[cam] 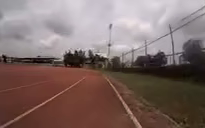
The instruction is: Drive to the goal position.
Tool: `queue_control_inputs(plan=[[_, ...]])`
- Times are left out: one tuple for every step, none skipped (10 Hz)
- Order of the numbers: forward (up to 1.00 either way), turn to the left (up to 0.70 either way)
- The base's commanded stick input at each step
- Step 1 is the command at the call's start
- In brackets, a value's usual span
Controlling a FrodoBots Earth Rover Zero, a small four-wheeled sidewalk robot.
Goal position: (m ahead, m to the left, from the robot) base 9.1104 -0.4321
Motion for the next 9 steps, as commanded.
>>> queue_control_inputs(plan=[[0.7,-0.01],[0.7,-0.07],[0.7,-0.33],[0.7,-0.33],[0.7,-0.33],[0.7,-0.33],[0.7,-0.33],[0.7,0.0],[0.7,0.0]])
